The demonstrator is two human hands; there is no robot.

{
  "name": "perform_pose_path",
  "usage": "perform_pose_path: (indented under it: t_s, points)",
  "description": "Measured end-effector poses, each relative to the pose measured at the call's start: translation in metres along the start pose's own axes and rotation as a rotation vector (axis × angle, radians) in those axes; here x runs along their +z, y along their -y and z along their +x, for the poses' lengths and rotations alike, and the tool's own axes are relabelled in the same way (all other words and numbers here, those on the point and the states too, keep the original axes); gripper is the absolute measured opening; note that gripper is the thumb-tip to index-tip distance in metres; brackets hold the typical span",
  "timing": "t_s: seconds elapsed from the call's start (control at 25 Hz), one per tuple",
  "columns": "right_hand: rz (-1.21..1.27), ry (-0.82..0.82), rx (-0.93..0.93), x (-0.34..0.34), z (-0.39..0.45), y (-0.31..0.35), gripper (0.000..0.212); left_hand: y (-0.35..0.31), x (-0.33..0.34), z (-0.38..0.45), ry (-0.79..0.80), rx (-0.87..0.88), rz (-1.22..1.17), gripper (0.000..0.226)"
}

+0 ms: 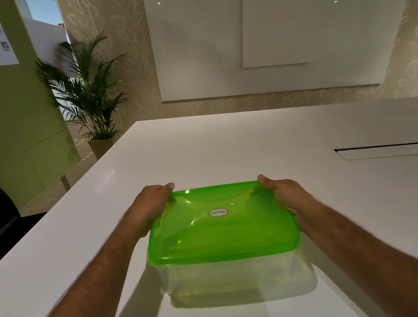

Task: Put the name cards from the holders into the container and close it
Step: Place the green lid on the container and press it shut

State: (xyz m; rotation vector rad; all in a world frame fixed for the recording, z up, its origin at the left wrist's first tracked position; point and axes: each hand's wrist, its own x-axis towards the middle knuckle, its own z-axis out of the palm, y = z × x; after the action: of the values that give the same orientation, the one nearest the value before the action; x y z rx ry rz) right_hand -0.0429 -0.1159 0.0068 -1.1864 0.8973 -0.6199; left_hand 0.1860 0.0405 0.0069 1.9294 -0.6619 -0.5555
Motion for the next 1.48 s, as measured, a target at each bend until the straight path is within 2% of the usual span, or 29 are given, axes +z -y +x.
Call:
perform_pose_path:
  t_s: [0.64,0.8,0.88,1.08,1.2,1.28,1.48]
  points:
    - [0.101,0.019,0.026,-0.002,0.005,-0.002,0.032,-0.002,-0.002,-0.003,-0.011,-0.031,-0.003,0.04]
    - [0.2,0.195,0.177,-0.003,0.0,-0.005,0.033,-0.003,-0.002,-0.004,-0.015,-0.024,-0.005,0.039]
    - [0.231,0.201,0.19,-0.004,0.002,-0.006,0.03,-0.004,-0.002,-0.004,-0.014,-0.024,0.002,0.04]
    - [0.22,0.079,0.117,-0.003,0.011,-0.005,0.027,-0.001,-0.002,-0.001,-0.031,-0.025,0.01,0.042]
    - [0.235,0.055,0.116,-0.003,0.015,-0.007,0.037,0.0,-0.001,0.0,-0.032,-0.017,-0.001,0.041]
    - [0.236,0.065,0.122,-0.004,0.017,-0.009,0.042,0.001,-0.001,0.001,-0.038,-0.013,-0.001,0.041]
    - [0.095,0.204,0.196,-0.012,0.025,0.003,0.035,0.0,-0.002,-0.001,-0.032,-0.014,-0.004,0.04]
